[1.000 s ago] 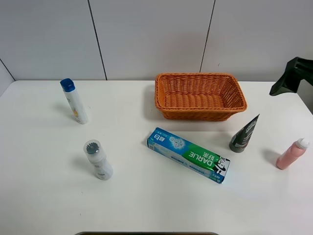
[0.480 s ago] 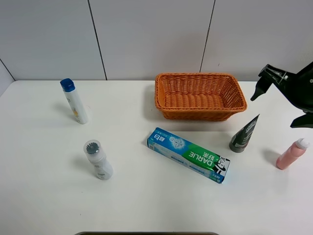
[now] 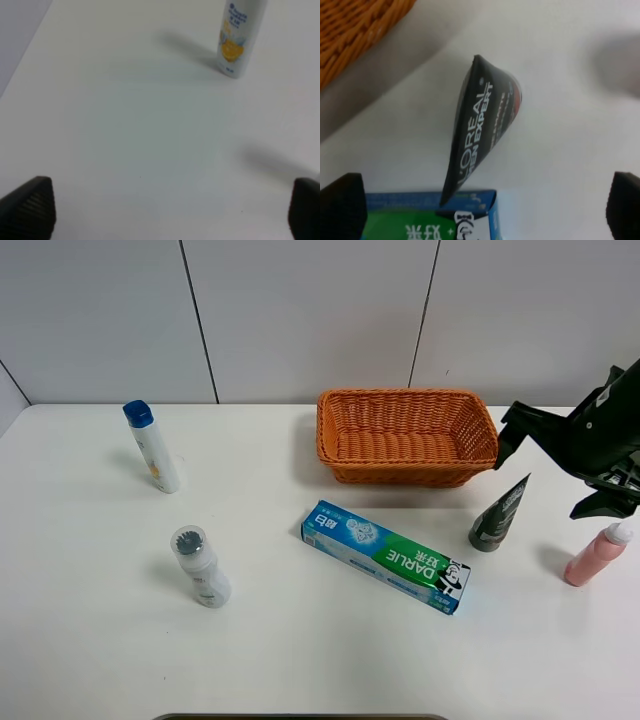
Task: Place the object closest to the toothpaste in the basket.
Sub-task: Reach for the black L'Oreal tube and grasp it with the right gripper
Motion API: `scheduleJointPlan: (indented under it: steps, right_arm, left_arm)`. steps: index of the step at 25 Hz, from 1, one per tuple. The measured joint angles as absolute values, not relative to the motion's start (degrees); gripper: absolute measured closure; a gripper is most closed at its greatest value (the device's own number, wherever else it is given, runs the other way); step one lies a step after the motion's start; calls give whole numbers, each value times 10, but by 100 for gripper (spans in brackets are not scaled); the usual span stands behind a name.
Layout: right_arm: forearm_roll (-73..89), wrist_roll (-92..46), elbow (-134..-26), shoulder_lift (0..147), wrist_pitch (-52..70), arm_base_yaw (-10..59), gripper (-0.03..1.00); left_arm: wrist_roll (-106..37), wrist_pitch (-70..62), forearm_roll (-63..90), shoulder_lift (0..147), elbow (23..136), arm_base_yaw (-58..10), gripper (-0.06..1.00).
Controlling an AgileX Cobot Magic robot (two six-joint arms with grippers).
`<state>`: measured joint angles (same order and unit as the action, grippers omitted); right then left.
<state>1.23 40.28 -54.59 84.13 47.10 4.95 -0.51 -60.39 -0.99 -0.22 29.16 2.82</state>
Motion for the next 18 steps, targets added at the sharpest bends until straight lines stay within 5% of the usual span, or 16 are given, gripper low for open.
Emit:
scheduleJointPlan:
  steps: [18]
  right_arm:
    - [6, 403, -548, 980, 388, 50, -2]
  left_arm:
    - [-5, -604, -10, -2, 292, 28, 0]
